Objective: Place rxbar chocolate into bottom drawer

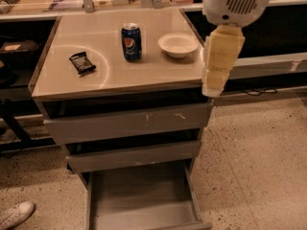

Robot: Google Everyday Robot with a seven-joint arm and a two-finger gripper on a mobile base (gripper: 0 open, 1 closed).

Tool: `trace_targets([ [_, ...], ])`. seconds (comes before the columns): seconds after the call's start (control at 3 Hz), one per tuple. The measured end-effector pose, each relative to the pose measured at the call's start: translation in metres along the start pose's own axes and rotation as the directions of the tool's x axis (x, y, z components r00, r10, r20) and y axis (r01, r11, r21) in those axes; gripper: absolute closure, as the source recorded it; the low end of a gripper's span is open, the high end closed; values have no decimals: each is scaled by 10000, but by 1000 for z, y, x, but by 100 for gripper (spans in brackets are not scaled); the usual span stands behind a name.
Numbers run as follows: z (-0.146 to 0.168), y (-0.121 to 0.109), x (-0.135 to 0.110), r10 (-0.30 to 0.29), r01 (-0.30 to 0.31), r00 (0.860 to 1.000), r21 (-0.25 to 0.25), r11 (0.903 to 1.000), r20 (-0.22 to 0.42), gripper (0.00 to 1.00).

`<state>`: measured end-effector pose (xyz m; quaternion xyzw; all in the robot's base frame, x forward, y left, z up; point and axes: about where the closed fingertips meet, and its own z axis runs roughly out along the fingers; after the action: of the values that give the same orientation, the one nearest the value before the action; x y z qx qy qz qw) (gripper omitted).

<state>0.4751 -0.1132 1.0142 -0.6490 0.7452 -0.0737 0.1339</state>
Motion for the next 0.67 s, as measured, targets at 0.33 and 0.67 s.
trace_targets([
  [0.33, 8, -6, -53, -836, 848, 9958, -338, 9958, 371, 0],
  [0.67, 6, -11, -59, -798, 803, 9948, -51, 9968, 629, 0],
])
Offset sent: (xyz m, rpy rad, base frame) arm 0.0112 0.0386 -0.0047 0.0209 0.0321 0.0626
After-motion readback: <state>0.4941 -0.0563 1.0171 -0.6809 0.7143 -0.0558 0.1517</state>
